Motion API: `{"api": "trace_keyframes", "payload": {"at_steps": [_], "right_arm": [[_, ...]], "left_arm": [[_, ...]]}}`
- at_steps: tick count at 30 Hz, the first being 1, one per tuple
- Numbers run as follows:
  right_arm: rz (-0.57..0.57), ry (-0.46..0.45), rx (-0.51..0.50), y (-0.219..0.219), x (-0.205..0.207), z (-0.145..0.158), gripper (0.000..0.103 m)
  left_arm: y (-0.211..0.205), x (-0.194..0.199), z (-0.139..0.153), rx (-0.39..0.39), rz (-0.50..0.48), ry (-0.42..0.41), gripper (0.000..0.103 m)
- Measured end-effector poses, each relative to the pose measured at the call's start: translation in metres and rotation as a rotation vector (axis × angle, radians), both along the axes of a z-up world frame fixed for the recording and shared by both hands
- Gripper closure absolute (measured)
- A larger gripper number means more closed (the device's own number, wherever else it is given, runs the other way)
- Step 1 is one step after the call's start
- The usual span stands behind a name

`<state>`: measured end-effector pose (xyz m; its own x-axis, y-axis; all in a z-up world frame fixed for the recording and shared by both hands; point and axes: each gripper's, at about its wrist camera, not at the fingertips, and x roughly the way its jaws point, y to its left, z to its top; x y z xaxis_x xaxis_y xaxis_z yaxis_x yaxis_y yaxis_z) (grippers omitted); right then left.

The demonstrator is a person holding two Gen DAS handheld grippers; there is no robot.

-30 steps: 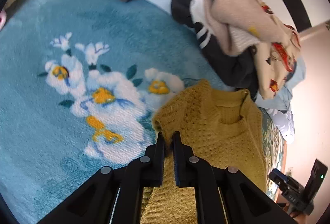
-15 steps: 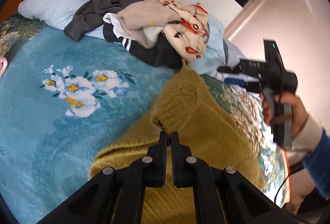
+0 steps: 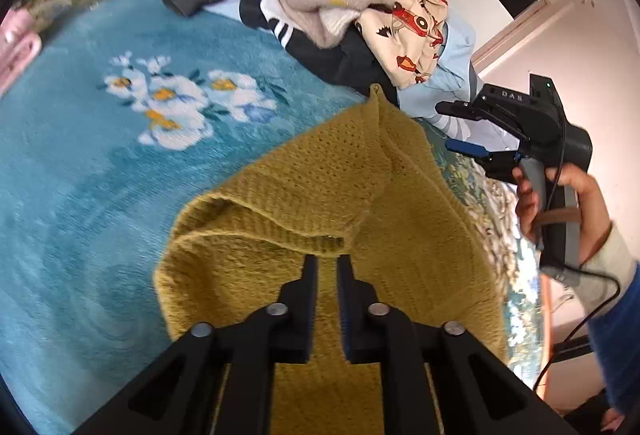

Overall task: Fold clothes
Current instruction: 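Grasp the vest edge with the left gripper and lift it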

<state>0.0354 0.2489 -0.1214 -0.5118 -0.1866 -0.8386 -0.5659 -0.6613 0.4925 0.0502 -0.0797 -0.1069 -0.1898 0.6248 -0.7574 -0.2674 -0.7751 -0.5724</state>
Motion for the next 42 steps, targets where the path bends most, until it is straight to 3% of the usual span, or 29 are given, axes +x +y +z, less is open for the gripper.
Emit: {"api": "trace_keyframes", "payload": {"at_steps": [1, 4, 7, 12, 14, 17, 22, 25, 27, 29, 30, 31, 35, 39, 42], "right_arm": [[0.007, -0.005, 0.012, -0.002, 0.002, 0.001, 0.046], [0.011, -0.008, 0.023, -0.002, 0.011, 0.003, 0.046], [0.003, -0.006, 0.030, 0.002, 0.026, 0.004, 0.046], [-0.007, -0.030, 0.043, 0.009, 0.056, 0.001, 0.046], [-0.008, -0.040, 0.038, 0.010, 0.066, -0.002, 0.046], [-0.008, -0.053, 0.035, 0.012, 0.080, -0.006, 0.046], [-0.005, -0.066, 0.023, 0.011, 0.094, -0.015, 0.046], [-0.012, -0.066, 0.001, 0.011, 0.096, -0.019, 0.046], [-0.012, -0.063, -0.005, 0.010, 0.097, -0.020, 0.046], [-0.005, -0.058, -0.002, 0.009, 0.097, -0.018, 0.046], [-0.002, -0.055, -0.001, 0.008, 0.098, -0.017, 0.046], [0.001, -0.052, 0.000, 0.008, 0.098, -0.016, 0.046], [-0.004, -0.037, -0.001, 0.011, 0.097, -0.011, 0.046], [-0.006, -0.009, -0.007, 0.013, 0.098, -0.004, 0.046], [-0.009, 0.024, -0.001, 0.015, 0.101, 0.005, 0.046]], "left_arm": [[0.000, -0.006, -0.009, 0.056, 0.027, -0.071, 0.067], [-0.002, -0.016, -0.035, 0.216, 0.132, -0.247, 0.060], [0.004, -0.020, -0.057, 0.291, 0.232, -0.346, 0.048], [0.006, -0.021, -0.104, 0.485, 0.467, -0.616, 0.041], [0.005, -0.022, -0.114, 0.547, 0.530, -0.667, 0.039], [0.006, -0.021, -0.119, 0.540, 0.559, -0.735, 0.039], [0.010, -0.027, -0.103, 0.574, 0.542, -0.656, 0.039], [0.023, -0.043, -0.100, 0.529, 0.474, -0.614, 0.040], [0.034, -0.049, -0.097, 0.445, 0.415, -0.574, 0.041], [0.045, -0.051, -0.093, 0.363, 0.357, -0.527, 0.054], [0.048, -0.051, -0.090, 0.336, 0.330, -0.507, 0.078], [0.052, -0.051, -0.087, 0.310, 0.304, -0.487, 0.095], [0.039, -0.045, -0.065, 0.328, 0.283, -0.409, 0.096], [0.022, -0.026, -0.012, 0.310, 0.112, -0.239, 0.096], [0.009, -0.001, 0.000, 0.251, 0.029, -0.215, 0.096]]}}
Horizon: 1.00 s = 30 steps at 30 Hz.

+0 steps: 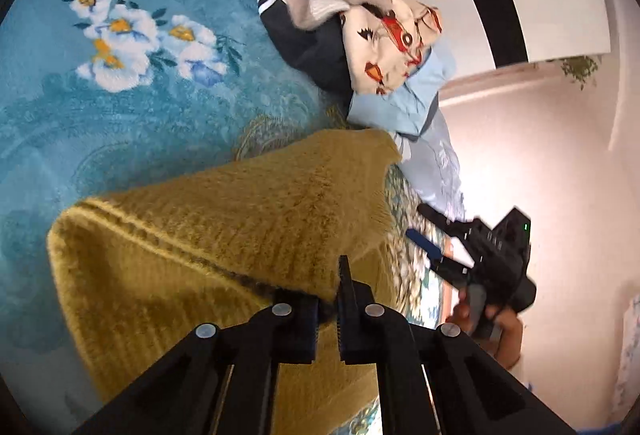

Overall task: Fold clothes
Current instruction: 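Grasp the vest edge with the left gripper and lift it, then fold the lifted vest edge over the body with the left gripper while the right gripper pins it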

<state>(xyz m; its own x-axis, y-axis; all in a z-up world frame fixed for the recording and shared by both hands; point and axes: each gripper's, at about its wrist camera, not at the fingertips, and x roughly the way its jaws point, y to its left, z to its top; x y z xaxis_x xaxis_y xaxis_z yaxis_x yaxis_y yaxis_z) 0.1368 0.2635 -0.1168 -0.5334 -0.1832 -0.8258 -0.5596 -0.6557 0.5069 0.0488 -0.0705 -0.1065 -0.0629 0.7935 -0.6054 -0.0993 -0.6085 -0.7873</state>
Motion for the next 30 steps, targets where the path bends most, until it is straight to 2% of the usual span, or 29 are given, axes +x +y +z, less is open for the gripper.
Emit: {"api": "trace_keyframes", "payload": {"at_steps": [1, 3, 6, 7, 12, 16, 19, 22, 24, 25, 27, 30], "right_arm": [[-0.004, 0.014, -0.001, 0.000, 0.002, 0.003, 0.046], [-0.017, 0.042, -0.007, 0.001, 0.006, 0.007, 0.046], [-0.042, 0.058, -0.034, 0.002, 0.011, 0.004, 0.045], [-0.056, 0.039, -0.038, 0.002, 0.012, 0.000, 0.045], [-0.150, -0.023, 0.028, 0.010, 0.031, -0.012, 0.045], [-0.216, -0.030, -0.050, 0.032, 0.036, -0.037, 0.045], [-0.298, 0.020, -0.154, 0.041, 0.031, -0.052, 0.045], [-0.335, 0.037, -0.225, 0.039, 0.019, -0.057, 0.046], [-0.351, 0.017, -0.246, 0.036, 0.011, -0.056, 0.066], [-0.355, -0.009, -0.241, 0.034, 0.006, -0.054, 0.086], [-0.351, -0.018, -0.272, 0.033, -0.005, -0.048, 0.089], [-0.335, 0.077, -0.271, 0.038, -0.027, -0.013, 0.090]], "left_arm": [[-0.004, 0.008, 0.004, -0.017, -0.027, 0.010, 0.096], [-0.013, 0.020, -0.008, -0.058, -0.029, -0.025, 0.096], [-0.017, 0.029, -0.038, -0.013, 0.009, -0.146, 0.096], [-0.019, 0.032, -0.045, -0.002, 0.019, -0.173, 0.096], [-0.014, 0.047, -0.051, -0.022, -0.008, -0.167, 0.096], [-0.012, 0.051, -0.054, -0.003, -0.006, -0.165, 0.096], [-0.015, 0.053, -0.053, -0.002, 0.004, -0.157, 0.096], [-0.021, 0.047, -0.049, 0.002, 0.031, -0.142, 0.096], [-0.025, 0.028, -0.040, -0.009, 0.059, -0.126, 0.096], [-0.027, 0.019, -0.035, -0.014, 0.073, -0.118, 0.096], [-0.031, 0.001, -0.025, -0.025, 0.100, -0.101, 0.096], [-0.037, -0.026, 0.022, 0.009, 0.131, 0.008, 0.096]]}}
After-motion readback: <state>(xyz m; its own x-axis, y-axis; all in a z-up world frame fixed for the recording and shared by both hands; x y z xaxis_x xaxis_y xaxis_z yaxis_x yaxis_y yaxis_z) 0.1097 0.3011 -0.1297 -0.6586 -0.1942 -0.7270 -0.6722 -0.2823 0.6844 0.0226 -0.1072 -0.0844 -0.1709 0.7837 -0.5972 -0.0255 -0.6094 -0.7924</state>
